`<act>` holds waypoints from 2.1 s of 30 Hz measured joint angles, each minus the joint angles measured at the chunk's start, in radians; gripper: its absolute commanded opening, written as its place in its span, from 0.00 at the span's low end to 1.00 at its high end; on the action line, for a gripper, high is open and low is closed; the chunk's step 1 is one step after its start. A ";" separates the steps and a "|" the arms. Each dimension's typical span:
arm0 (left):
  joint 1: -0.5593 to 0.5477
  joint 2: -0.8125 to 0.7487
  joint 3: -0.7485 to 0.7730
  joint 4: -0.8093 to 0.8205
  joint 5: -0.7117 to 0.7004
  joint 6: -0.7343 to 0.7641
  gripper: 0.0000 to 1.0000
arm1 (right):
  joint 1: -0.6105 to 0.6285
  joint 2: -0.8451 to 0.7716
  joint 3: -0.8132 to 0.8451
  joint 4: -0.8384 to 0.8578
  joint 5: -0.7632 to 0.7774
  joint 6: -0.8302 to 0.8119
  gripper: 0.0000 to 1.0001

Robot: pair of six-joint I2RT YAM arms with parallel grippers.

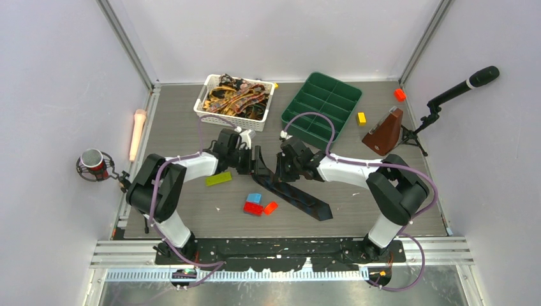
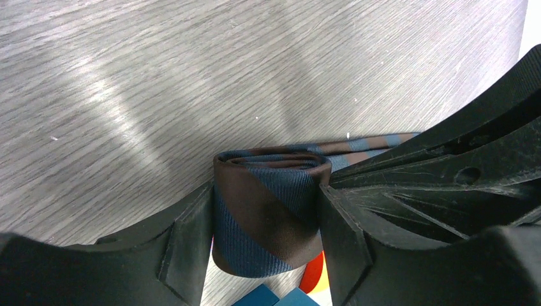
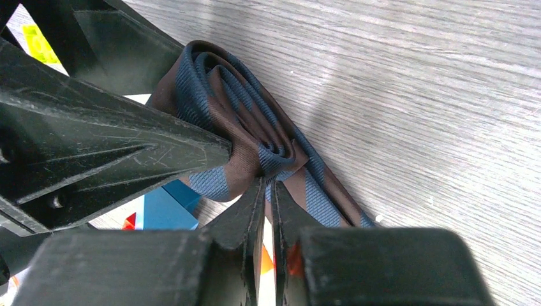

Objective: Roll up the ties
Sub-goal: Roll the tie at the center of the board.

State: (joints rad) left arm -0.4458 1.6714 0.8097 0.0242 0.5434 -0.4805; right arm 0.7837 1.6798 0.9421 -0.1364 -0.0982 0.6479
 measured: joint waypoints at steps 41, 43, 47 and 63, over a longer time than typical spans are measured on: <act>-0.266 -0.143 0.111 -0.299 -0.762 0.254 0.51 | 0.000 -0.259 -0.072 -0.094 0.314 -0.003 0.28; -0.283 -0.143 0.113 -0.302 -0.816 0.263 0.51 | 0.000 -0.272 -0.074 -0.105 0.332 0.002 0.28; -0.316 -0.143 0.113 -0.309 -0.910 0.285 0.50 | -0.002 -0.314 -0.080 -0.131 0.383 0.014 0.27; -0.480 -0.065 0.124 -0.315 -1.198 0.365 0.49 | -0.068 -0.427 -0.140 -0.169 0.460 0.074 0.26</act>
State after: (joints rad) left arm -0.9260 1.6062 0.9340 -0.2913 -0.6548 -0.1154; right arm 0.7155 1.2530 0.8017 -0.3054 0.3618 0.7219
